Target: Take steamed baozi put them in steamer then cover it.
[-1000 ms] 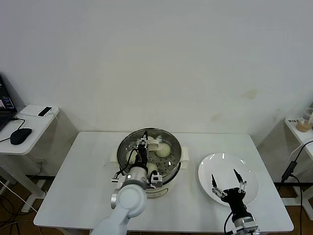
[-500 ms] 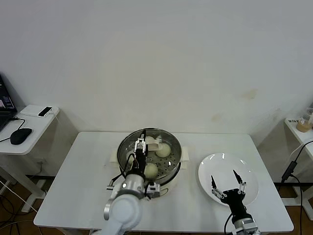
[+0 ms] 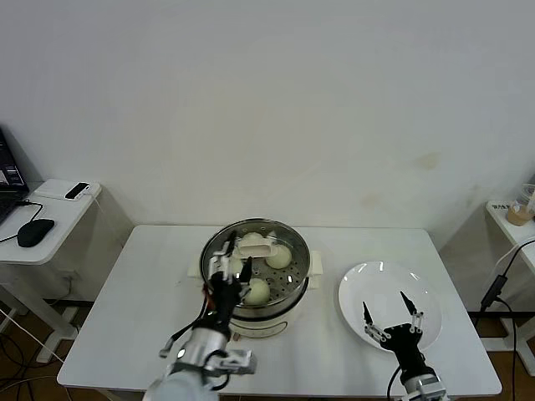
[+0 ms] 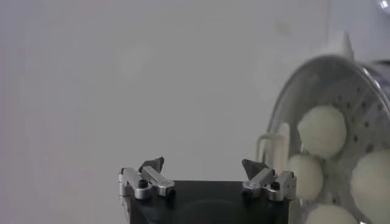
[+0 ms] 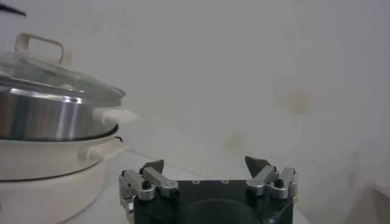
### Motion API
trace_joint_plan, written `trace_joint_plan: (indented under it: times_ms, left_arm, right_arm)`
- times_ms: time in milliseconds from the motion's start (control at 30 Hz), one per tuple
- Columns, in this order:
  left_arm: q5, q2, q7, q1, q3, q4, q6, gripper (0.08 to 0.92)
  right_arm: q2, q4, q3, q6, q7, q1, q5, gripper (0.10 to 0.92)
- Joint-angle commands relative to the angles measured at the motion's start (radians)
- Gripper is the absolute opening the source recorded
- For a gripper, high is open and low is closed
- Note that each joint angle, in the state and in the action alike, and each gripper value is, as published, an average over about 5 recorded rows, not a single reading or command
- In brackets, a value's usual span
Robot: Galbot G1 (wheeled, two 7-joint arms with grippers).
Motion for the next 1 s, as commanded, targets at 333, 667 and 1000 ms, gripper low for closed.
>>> trace_joint_plan:
  times_ms: [333, 667, 1000]
  left_arm:
    - [-1.379, -0.076, -0.235, 0.520, -0.510, -0.022, -0.441, 0.823]
    - [-1.361, -0.106, -0.225, 0.535, -0.560, 0.056, -0.497, 0.823]
    - [-1.328, -0.128, -0.207, 0.553, -0.553, 0.052, -0.486, 0.823]
  right_arm:
    - [-0.027, -0.015, -0.020, -0.046, -0.014, -0.026, 0.066, 0.823]
    - [-0.032, -0.007, -0.008, -0.089, -0.034, -0.035, 0.090, 0.823]
    - [-0.036, -0.005, -0.012, -0.086, -0.044, -0.035, 0.087, 0.823]
